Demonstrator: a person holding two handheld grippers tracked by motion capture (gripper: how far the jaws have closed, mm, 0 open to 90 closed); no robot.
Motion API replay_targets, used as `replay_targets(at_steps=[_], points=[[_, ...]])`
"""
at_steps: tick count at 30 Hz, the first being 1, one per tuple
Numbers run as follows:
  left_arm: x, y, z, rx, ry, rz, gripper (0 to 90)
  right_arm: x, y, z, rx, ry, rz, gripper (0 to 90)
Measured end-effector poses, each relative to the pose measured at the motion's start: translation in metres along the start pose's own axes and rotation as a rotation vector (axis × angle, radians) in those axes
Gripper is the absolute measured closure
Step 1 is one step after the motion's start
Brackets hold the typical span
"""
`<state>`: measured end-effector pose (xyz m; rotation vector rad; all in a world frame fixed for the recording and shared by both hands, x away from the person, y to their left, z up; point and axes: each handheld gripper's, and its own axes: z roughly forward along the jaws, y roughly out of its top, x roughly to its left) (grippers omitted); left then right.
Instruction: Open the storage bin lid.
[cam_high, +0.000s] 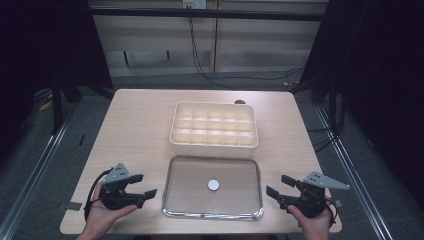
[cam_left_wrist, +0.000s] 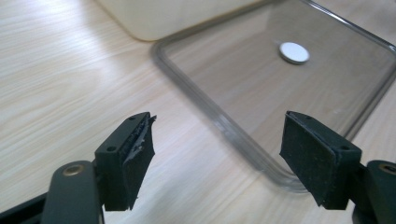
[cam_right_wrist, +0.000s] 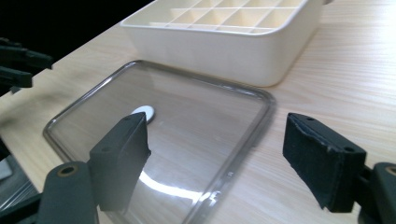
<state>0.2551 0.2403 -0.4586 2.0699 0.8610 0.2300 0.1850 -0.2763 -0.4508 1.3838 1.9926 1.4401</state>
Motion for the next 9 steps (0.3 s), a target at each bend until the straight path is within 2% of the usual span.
replay_targets(at_steps=[3,5,9], points=[[0.01,-0.003,-0.003,-0.017,0.028,-0.04,23.4,-0.01,-0.005,-0.01,-0.023,-0.032,0.034,18.5],[0.015,-0.005,-0.002,-0.017,0.036,-0.058,22.7,-0.012,-0.005,-0.011,-0.021,-0.043,0.026,18.5],[0.024,-0.007,-0.001,-0.015,0.054,-0.095,19.6,-0.025,-0.009,-0.012,-0.011,-0.077,0.052,18.0]])
